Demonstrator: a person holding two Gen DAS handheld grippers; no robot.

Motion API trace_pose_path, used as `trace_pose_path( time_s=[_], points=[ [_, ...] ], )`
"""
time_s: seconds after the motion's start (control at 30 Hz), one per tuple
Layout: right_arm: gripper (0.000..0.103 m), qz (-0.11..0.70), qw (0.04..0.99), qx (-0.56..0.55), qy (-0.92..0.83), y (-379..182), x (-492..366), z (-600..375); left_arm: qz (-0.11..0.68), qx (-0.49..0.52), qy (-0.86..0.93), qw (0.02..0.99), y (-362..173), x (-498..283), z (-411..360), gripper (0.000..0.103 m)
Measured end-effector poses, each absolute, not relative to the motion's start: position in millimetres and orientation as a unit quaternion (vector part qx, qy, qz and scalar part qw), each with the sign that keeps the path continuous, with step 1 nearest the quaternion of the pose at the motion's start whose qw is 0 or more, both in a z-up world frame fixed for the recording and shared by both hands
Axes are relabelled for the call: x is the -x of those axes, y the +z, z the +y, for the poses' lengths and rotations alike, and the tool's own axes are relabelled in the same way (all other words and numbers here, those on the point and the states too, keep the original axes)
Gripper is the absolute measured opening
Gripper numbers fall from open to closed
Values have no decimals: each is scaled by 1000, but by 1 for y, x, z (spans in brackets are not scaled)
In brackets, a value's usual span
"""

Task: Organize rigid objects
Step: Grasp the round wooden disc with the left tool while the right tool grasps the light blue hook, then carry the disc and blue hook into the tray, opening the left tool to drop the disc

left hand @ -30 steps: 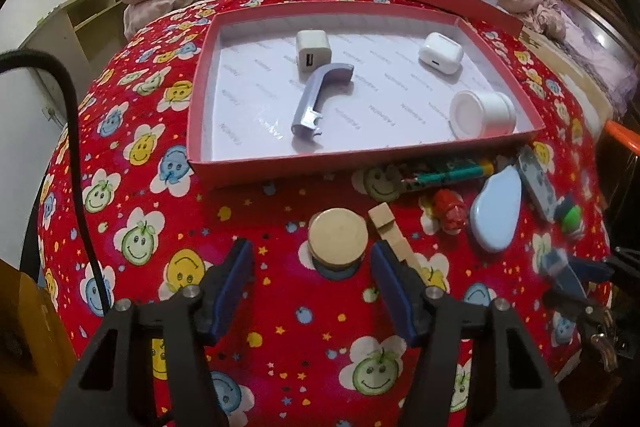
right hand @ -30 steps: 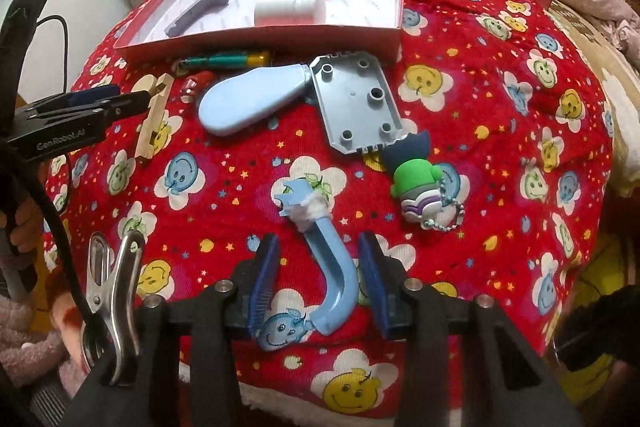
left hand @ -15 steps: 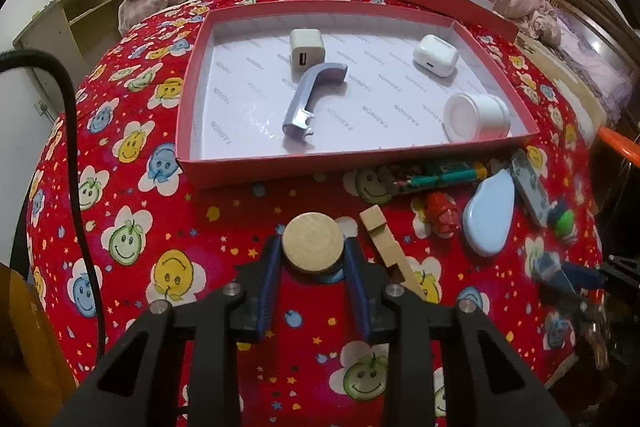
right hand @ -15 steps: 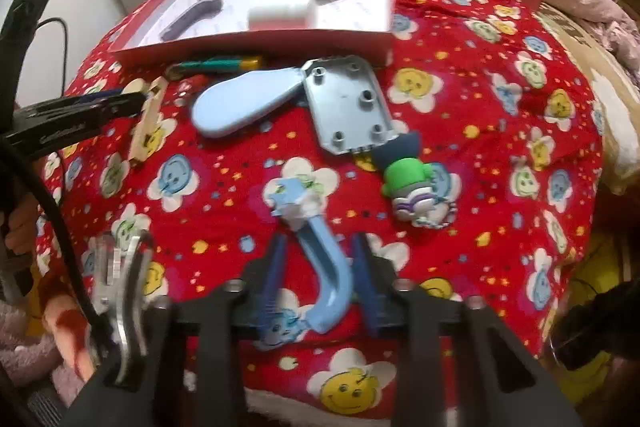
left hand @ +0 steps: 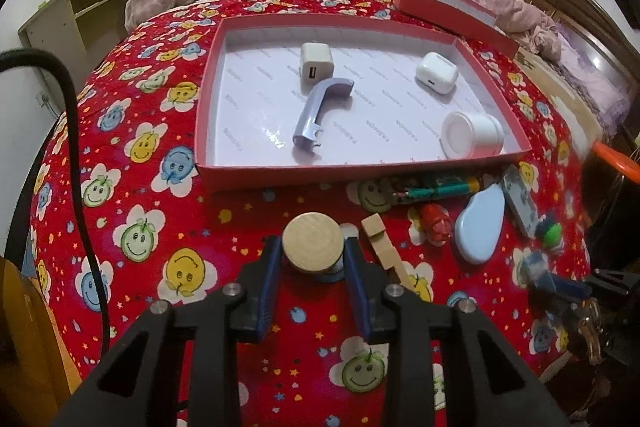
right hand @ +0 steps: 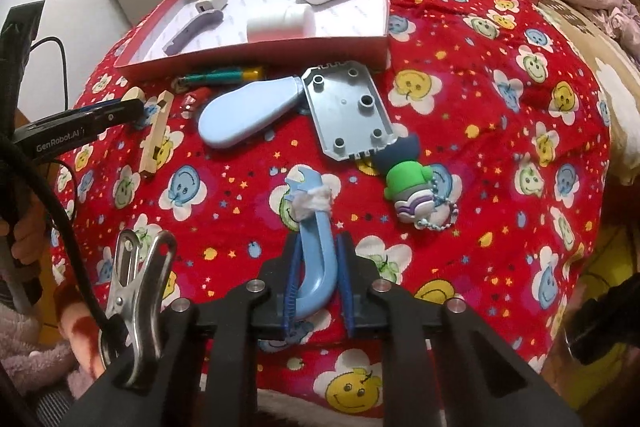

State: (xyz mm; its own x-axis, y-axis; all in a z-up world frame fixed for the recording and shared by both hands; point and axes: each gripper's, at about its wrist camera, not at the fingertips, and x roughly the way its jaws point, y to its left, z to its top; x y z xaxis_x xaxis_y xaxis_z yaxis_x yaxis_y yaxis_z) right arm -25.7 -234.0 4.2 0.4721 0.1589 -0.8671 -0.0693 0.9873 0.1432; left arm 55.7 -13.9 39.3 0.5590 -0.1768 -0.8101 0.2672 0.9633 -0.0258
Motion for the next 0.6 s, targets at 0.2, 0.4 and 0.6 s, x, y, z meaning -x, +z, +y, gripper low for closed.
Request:
trace_pose_path(
  time_s=[0.2,0.4,0.6],
  points=[
    [19,501,862,-33,69,11,24,-233,445,-44,-127,886,48,-56,-12,33],
    [19,501,862,-32,70,11,22,-232,437,-38,-128,889,61,-65,-10,33],
    [19,497,864,-34,72,15,18,-234,432,-35,-126,892,68,-74,-11,33]
  ],
)
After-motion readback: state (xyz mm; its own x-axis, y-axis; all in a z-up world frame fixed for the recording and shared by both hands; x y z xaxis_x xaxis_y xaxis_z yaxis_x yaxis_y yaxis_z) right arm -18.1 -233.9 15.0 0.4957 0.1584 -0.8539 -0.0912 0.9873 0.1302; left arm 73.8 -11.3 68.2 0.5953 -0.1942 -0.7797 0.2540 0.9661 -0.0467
